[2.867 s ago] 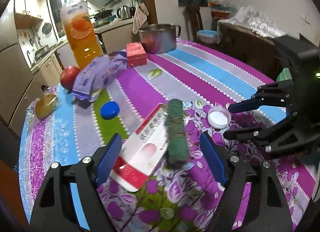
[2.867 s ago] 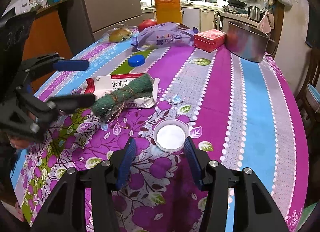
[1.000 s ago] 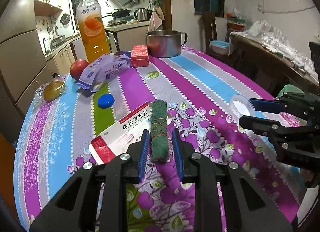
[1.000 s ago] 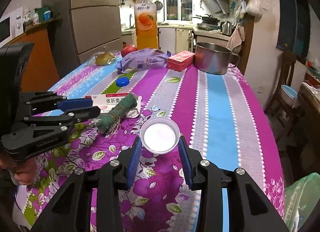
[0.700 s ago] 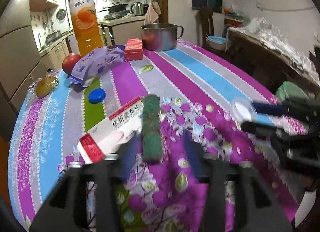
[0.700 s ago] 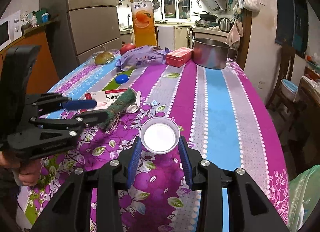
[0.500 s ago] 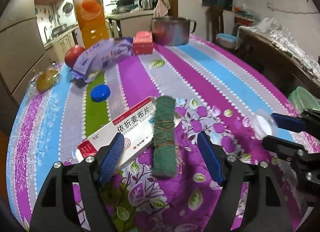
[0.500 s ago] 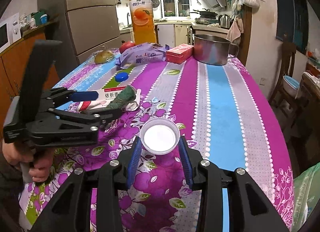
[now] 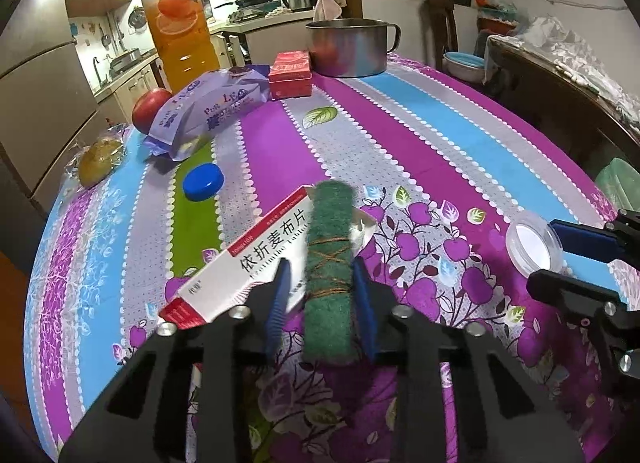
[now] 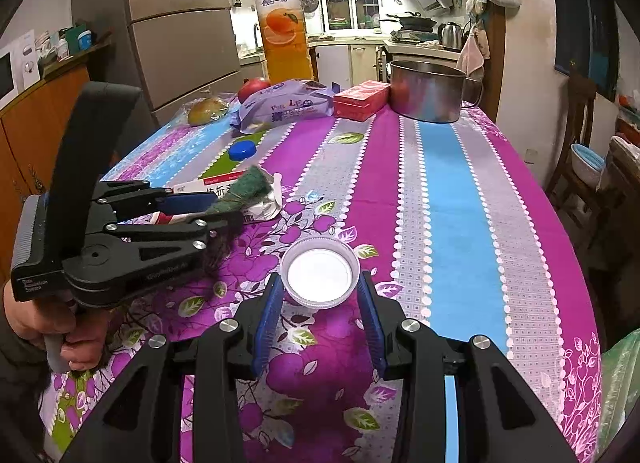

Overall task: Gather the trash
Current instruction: 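Lift the green scrubber and white lid up from the table with both tools, then carry the green scrubber and white lid over the green bin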

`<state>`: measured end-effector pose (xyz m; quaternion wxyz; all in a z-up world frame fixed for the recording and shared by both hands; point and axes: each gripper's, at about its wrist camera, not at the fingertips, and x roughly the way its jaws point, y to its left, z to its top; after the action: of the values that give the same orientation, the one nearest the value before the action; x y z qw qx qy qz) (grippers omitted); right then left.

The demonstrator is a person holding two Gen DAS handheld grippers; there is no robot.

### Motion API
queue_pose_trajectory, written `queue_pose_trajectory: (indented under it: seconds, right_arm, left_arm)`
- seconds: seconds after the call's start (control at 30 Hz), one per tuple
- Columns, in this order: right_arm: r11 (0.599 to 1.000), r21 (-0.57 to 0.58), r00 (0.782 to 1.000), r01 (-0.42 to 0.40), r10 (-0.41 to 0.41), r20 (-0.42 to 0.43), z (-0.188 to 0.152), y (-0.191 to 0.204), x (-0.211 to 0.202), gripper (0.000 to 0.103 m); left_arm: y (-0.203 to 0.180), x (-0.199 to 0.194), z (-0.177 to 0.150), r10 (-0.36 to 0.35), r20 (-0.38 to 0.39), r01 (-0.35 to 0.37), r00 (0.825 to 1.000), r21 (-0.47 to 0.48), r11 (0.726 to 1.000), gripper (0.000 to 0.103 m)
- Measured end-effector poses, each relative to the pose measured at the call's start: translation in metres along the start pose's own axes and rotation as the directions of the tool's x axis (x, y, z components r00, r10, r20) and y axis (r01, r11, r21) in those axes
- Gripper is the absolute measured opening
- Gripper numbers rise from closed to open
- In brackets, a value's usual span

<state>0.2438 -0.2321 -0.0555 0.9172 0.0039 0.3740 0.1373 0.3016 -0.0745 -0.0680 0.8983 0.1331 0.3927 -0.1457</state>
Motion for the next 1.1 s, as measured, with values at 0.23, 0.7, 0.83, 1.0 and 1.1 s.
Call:
queue_pose_trajectory:
  seconds: [0.23, 0.7, 0.83, 1.0, 1.1]
  right_arm:
    - [1.0, 0.003, 1.0, 0.003, -0.003, 0.019, 0.0, 0.0, -0.004, 0.04]
    - [0.998, 0.005, 0.99, 0.058, -0.058, 0.129, 0.003, -0.002, -0.054, 0.04]
    - [0.995, 0.013, 0.979, 0.097, -0.097, 0.178, 0.001, -0.008, -0.085, 0.04]
    - [0.989, 0.037, 0.965, 0.144, -0.149, 0.215, -0.006, -0.023, -0.12, 0.04]
    - [0.982, 0.053, 0.954, 0.181, -0.189, 0.232, -0.01, -0.034, -0.143, 0.04]
  left_arm:
    - [0.0, -0.018, -0.002, -0.021, 0.055, 0.022, 0.998, -0.023, 0.999, 0.021]
    - [-0.014, -0.075, -0.004, -0.046, 0.19, 0.064, 0.981, -0.092, 0.994, 0.021]
    - [-0.026, -0.085, -0.001, -0.066, 0.215, 0.09, 0.974, -0.106, 0.99, 0.021]
    - [-0.048, -0.098, 0.005, -0.113, 0.247, 0.141, 0.962, -0.097, 0.985, 0.021]
    - [-0.066, -0.105, 0.01, -0.15, 0.265, 0.176, 0.952, -0.075, 0.982, 0.021]
